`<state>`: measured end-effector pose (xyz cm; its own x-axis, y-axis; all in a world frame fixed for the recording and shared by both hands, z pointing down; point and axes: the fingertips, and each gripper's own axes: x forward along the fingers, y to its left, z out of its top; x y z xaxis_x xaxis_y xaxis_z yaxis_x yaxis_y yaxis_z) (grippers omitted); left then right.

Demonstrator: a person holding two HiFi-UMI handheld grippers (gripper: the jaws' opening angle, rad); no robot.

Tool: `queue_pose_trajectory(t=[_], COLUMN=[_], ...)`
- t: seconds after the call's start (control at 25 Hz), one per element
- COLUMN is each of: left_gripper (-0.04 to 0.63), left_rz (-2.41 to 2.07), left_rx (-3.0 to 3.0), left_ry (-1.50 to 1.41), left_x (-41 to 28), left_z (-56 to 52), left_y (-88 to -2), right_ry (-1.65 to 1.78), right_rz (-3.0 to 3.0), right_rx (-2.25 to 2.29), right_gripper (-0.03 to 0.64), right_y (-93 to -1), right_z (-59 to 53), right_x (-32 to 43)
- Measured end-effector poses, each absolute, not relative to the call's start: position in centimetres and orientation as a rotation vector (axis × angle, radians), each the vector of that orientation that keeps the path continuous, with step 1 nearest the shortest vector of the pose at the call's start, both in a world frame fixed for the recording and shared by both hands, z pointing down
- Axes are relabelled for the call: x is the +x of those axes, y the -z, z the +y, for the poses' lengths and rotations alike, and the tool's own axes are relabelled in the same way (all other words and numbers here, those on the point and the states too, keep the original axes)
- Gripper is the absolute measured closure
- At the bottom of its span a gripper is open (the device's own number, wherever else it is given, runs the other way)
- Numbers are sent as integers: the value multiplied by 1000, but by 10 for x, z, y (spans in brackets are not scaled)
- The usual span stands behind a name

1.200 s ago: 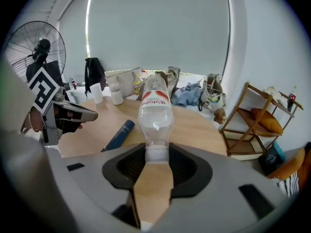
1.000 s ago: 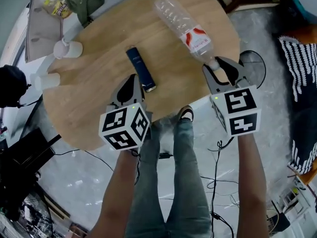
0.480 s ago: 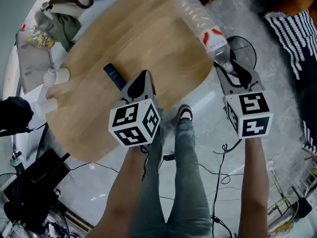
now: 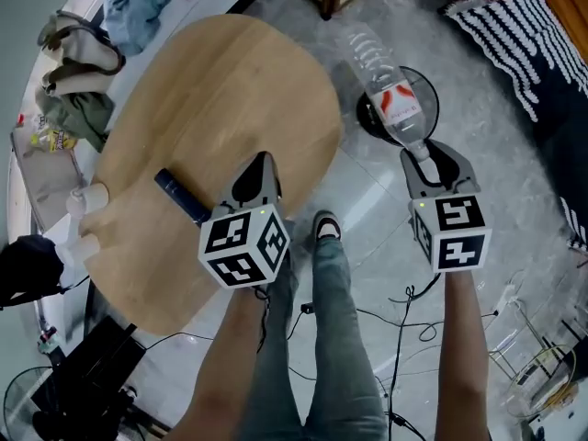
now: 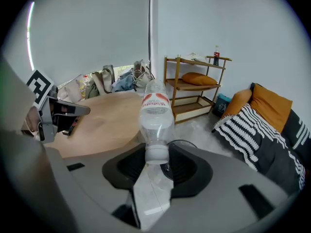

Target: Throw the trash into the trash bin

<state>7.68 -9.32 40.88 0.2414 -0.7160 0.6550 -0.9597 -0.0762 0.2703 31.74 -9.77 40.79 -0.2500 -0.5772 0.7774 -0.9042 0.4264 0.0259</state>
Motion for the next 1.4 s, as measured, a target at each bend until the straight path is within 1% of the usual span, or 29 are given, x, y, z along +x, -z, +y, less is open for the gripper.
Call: queue_pose_trajectory(t=[0.28, 0.6, 0.96, 1.24, 1.4], left_gripper=[577, 577, 577, 577, 577], left_rz=[-1475, -1367, -1346, -1373, -1385], left_rx=[1894, 1948, 1927, 1891, 1868], left_ry=[-500, -627, -680, -627, -604], left_x=[122, 164, 175, 168, 164], left_z=[-113, -112, -119, -127, -128], left_y=[-421, -447, -479, -482, -482], right_ry=[-679, -853, -953, -952, -989], right_rz=[-1850, -1750, -1658, -1603, -1649], right_rx=[1341, 1360, 1294, 1264, 1326], right_gripper=[463, 463, 463, 462, 455], right_y=[-436, -492, -554, -573, -578], right_z=[-87, -66, -58, -68, -84], right_x=[377, 409, 425, 433, 433])
